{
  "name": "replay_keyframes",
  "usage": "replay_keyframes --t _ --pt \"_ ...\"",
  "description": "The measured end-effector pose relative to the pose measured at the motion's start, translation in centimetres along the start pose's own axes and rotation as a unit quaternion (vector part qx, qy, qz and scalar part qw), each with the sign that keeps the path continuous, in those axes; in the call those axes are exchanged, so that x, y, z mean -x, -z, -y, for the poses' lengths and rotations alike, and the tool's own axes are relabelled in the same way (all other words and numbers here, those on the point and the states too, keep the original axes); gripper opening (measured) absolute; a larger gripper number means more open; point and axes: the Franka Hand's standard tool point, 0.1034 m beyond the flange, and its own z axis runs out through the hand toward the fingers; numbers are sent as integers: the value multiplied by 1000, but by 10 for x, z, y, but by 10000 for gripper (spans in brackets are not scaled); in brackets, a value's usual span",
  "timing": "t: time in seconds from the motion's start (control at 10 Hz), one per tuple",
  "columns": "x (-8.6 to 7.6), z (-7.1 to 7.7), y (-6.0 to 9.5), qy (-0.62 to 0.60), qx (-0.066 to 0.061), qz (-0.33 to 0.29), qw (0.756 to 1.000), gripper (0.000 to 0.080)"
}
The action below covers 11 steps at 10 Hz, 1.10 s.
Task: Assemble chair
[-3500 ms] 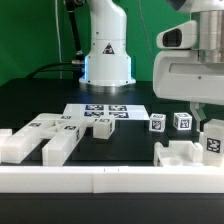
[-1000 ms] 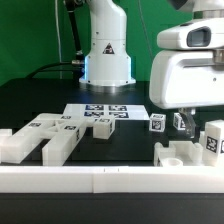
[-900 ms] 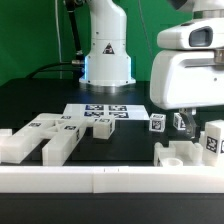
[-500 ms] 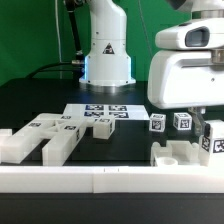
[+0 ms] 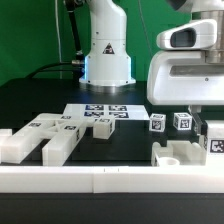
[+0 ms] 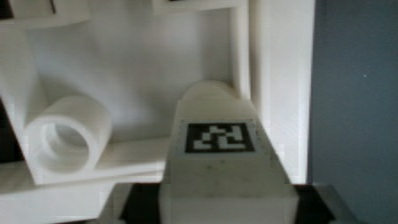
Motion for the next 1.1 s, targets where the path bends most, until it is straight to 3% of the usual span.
replay_keyframes --t 0.4,0.9,1.0,1.1 --pt "1 2 0 -185 -5 2 983 291" --pt "2 3 0 -358 -7 6 934 291" --pt "2 3 0 -359 -7 6 933 365" --pt "2 3 0 -353 -8 6 936 365"
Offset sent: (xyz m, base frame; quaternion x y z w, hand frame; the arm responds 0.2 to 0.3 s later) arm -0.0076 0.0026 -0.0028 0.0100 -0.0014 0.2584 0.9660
